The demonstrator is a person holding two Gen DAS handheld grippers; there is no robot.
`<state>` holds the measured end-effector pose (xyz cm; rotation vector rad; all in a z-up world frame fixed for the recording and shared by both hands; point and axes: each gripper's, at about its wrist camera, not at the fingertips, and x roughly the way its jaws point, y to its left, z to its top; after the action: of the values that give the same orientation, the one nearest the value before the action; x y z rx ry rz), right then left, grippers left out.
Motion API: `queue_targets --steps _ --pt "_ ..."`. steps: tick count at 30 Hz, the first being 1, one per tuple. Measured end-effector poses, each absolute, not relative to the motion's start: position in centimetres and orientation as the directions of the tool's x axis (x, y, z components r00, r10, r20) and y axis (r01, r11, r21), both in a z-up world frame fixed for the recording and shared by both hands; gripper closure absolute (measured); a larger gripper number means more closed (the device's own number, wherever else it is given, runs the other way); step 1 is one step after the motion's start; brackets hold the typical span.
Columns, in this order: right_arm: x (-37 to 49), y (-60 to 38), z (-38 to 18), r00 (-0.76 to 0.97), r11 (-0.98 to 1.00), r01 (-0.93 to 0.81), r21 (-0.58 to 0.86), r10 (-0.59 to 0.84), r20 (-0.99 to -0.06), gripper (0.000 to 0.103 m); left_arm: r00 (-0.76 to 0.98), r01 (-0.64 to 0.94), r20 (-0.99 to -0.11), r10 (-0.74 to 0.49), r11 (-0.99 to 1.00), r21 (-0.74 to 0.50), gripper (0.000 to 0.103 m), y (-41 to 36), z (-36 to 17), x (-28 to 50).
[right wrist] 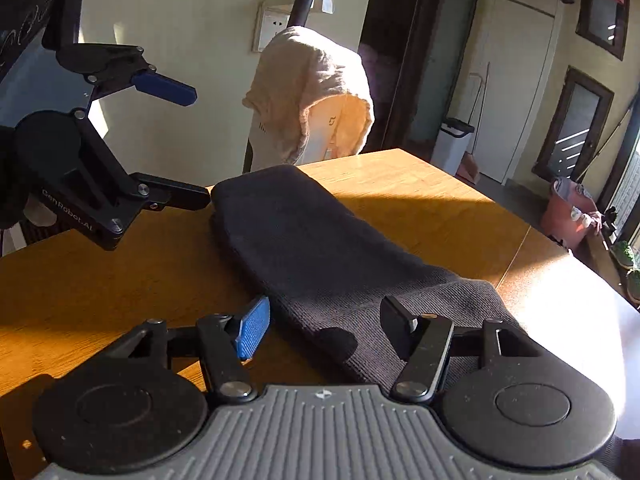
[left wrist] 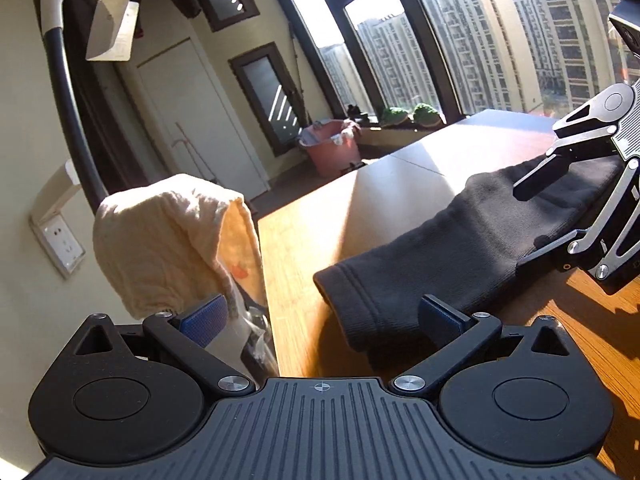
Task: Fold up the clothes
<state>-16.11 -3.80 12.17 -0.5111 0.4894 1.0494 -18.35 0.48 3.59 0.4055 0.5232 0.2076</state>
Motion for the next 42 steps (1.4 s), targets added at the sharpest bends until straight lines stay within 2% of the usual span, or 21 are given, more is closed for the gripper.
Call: queue_targets --steps 1,2,3,4,6,14,15,16,17,18,19,23,28,30,33,38,40,42 --pt "-16.4 -3.0 11.7 0.389 0.374 -0.913 -0.162 0.681 -0.62 0.075 0.847 -0.084 -0.444 0.292 0.898 0.431 0.0 0.5 3.6 -18.5" --pt "-16.2 -2.8 11.8 0.388 0.38 -0.912 -0.151 0.687 -0.615 0.078 0.846 -0.08 -0.446 0.291 0.897 0.435 0.0 0.6 3.5 -18.6" --pt "-15.8 -2.8 12.1 0.375 0.4 -0.911 -0.098 0.704 -0.603 0.087 0.846 -0.075 -0.449 0.288 0.897 0.435 0.0 0.6 3.4 -18.7" --pt "-15.2 -3.1 12.6 0.357 0.421 -0.906 -0.034 0.72 -0.594 0.092 0.846 -0.069 -0.452 0.281 0.9 0.431 0.0 0.7 3.3 -18.6" --pt "-14.5 -3.9 13.5 0.368 0.462 -0.887 0.019 0.731 -0.575 0.096 0.848 -0.051 -0.46 0.263 0.905 0.422 0.0 0.9 2.9 -18.5" --pt "-13.4 -7.1 15.0 0.405 0.537 -0.837 0.102 0.735 -0.544 0.098 0.885 -0.002 -0.403 0.232 0.869 0.494 0.0 -1.1 1.5 -14.0" --pt "-13.4 -7.8 14.9 0.421 0.559 -0.821 0.113 0.727 -0.542 0.096 0.889 0.002 -0.394 0.232 0.86 0.511 0.0 -1.6 1.2 -13.4" --pt "-13.4 -8.6 14.8 0.437 0.582 -0.804 0.124 0.719 -0.54 0.089 0.891 0.009 -0.391 0.231 0.852 0.523 0.003 -1.9 0.9 -12.9" --pt "-13.6 -10.0 14.8 0.47 0.615 -0.78 0.117 0.699 -0.539 0.082 0.891 0.018 -0.394 0.226 0.848 0.529 0.016 -2.2 0.6 -12.6" --pt "-13.7 -11.2 14.7 0.505 0.646 -0.757 0.102 0.677 -0.536 0.066 0.89 0.028 -0.401 0.219 0.85 0.527 0.025 -2.4 0.4 -12.5" --pt "-13.8 -13.1 14.7 0.554 0.694 -0.714 0.089 0.639 -0.534 0.062 0.887 0.037 -0.412 0.209 0.856 0.515 0.04 -2.5 0.2 -12.5" --pt "-13.6 -21.1 14.2 0.731 0.88 -0.47 0.061 0.427 -0.532 0.062 0.884 0.045 -0.428 0.185 0.88 0.473 0.052 -2.2 0.2 -13.5" --pt "-12.1 -27.2 12.9 0.781 0.956 -0.247 0.157 0.292 -0.552 0.062 0.887 0.036 -0.432 0.161 0.91 0.413 0.054 -1.5 1.4 -14.3" --pt "-11.0 -27.8 12.2 0.772 0.949 -0.231 0.214 0.313 -0.554 0.062 0.883 0.029 -0.439 0.164 0.916 0.401 0.054 -1.5 1.7 -14.0" --pt "-9.8 -27.5 11.8 0.758 0.927 -0.253 0.276 0.367 -0.539 0.092 0.874 0.015 -0.455 0.17 0.927 0.374 0.055 -1.4 1.9 -13.3" --pt "-7.3 -26.1 14.1 0.763 0.908 -0.34 0.246 0.419 -0.492 0.093 0.867 0.03 -0.487 0.109 0.963 0.269 0.074 -0.5 3.2 -11.5" --pt "-4.1 -24.9 16.0 0.79 0.913 -0.348 0.213 0.408 -0.458 0.093 0.88 -0.024 -0.459 0.126 0.975 0.221 0.075 0.9 4.7 -9.1" --pt "-0.5 -23.5 17.1 0.808 0.924 -0.328 0.198 0.383 -0.447 0.092 0.874 -0.108 -0.458 0.162 0.984 0.142 0.069 3.0 5.6 -6.7"
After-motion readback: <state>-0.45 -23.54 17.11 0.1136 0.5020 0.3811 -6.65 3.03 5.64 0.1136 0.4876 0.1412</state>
